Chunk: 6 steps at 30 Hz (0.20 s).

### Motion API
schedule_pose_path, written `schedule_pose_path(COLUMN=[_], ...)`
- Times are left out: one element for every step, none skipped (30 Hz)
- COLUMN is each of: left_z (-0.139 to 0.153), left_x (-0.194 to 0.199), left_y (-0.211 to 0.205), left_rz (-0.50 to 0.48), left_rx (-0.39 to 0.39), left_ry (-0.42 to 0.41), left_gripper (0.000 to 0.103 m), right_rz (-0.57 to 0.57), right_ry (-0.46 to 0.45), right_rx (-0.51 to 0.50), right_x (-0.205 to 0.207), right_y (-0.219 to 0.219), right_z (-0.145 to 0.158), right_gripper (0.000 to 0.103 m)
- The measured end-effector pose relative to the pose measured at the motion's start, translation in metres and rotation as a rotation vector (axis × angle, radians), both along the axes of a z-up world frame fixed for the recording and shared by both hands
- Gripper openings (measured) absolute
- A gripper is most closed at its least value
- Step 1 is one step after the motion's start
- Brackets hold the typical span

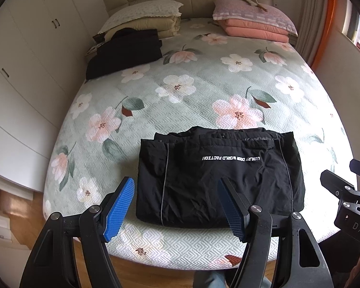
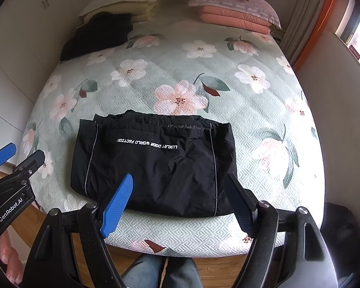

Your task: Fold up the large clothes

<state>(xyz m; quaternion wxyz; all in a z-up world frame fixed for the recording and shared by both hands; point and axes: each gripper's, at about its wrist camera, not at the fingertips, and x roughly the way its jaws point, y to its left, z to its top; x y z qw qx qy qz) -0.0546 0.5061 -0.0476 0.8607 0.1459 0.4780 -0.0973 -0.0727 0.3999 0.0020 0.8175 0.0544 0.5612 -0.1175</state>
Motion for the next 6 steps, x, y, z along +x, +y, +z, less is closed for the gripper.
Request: schedule_pose_path(left_z=[0.0005,0.0017,0.0033,0.0033,0.0028,0.0019], left_x=[-0.0007,-0.0016,-0.0025,-0.0017,-0.0002,0.001], left_y=[0.0003,0.001,0.0006,0.0011,0.0012,0.0013], left_rz=[0.001,0.003,0.006,0.006,0.005,0.006], left_rx=[-0.003,-0.007,-0.009,-0.007,-0.006,-0.008], left_ry=[-0.011,-0.028,-0.038,-0.038,-0.032,-0.022], left_gripper=[0.073,0.073,0.073,0.073,0.074,0.074], right_rz=[0.001,0.001,0.001,0.0,-0.002,-0.002], right_ry=[0.001,0.002,0.003,0.004,0.006,0.006], right_rx=[0.0,-0.001,-0.002,-0.004,-0.003,-0.003], right_x=[0.0003,0.0005,0.0005,0.0005,0.0006,0.0006], right_y=[0.0,0.0,-0.0005,-0.001,-0.0015,-0.0015], right_z=[0.0,-0.0006,-0.0008,-0.0015,-0.002,-0.002], right_gripper=[0.08,0.08,0.08,0.08,0.08,0.08])
